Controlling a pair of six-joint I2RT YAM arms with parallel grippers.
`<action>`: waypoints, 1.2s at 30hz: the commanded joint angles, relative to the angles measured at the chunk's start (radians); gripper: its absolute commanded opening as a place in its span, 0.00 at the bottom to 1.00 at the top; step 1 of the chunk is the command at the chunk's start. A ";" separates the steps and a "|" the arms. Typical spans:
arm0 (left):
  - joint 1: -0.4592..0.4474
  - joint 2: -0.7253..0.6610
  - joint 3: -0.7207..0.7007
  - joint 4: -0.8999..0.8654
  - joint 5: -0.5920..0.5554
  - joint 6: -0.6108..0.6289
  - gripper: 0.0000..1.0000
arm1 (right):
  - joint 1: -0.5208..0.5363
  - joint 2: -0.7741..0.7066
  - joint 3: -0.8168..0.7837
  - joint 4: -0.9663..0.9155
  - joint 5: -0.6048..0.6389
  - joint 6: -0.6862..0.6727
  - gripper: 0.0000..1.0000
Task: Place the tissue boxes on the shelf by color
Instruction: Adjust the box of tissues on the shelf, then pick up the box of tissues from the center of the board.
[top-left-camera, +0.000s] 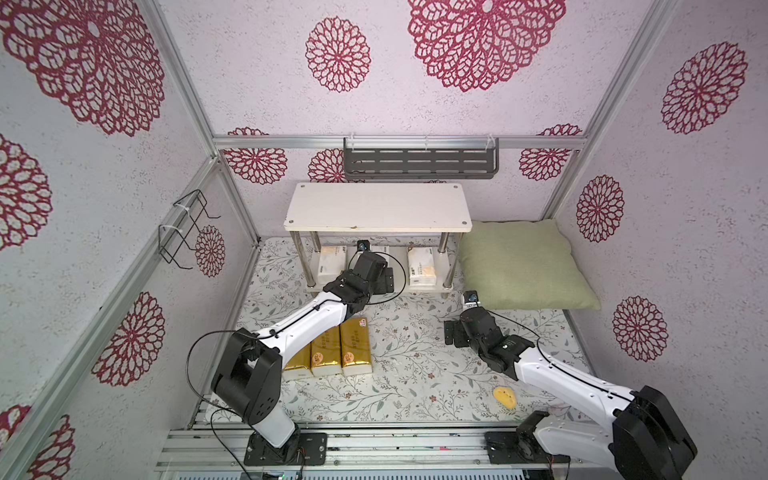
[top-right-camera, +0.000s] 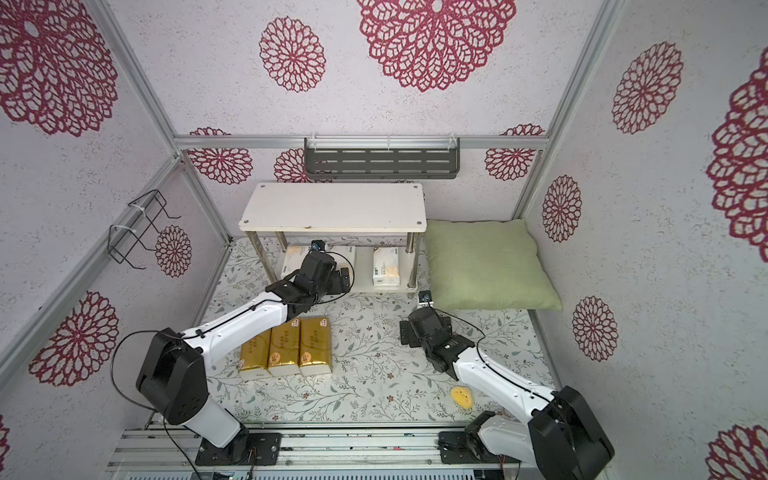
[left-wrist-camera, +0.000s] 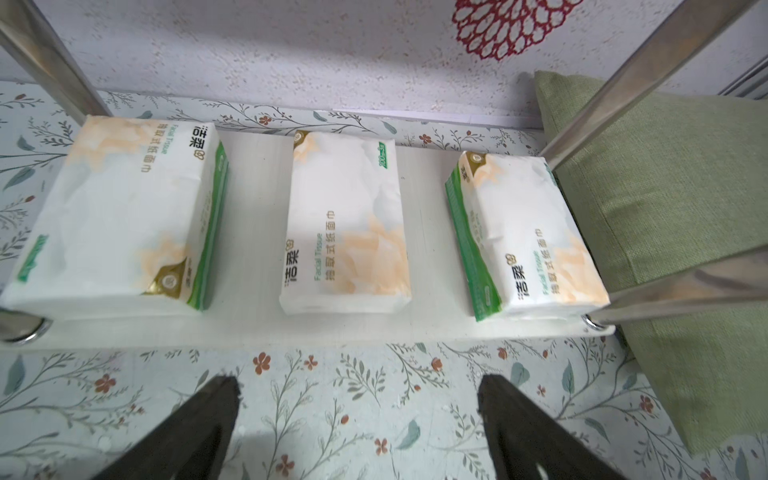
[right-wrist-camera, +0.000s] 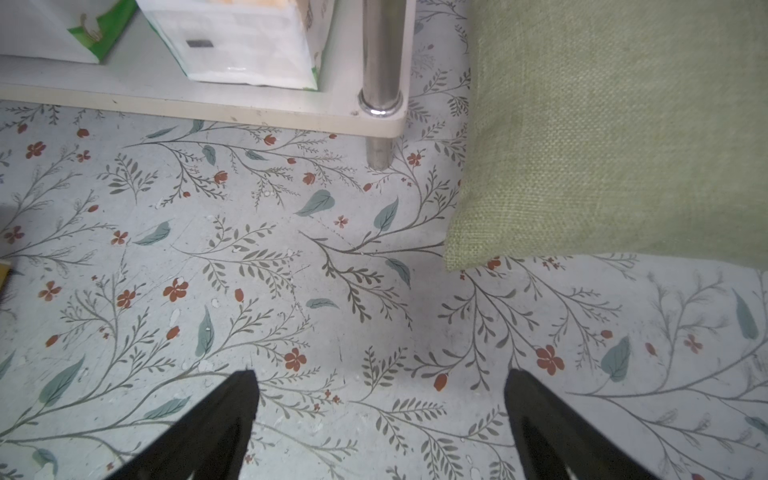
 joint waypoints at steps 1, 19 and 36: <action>-0.032 -0.079 -0.057 -0.135 -0.091 -0.066 0.97 | 0.006 -0.041 -0.002 0.003 0.023 0.006 0.99; -0.037 -0.551 -0.355 -0.606 -0.170 -0.383 0.97 | 0.010 -0.041 -0.001 0.014 0.008 -0.007 0.99; 0.206 -0.596 -0.456 -0.714 -0.051 -0.423 0.97 | 0.015 -0.030 -0.002 0.057 -0.020 -0.009 0.99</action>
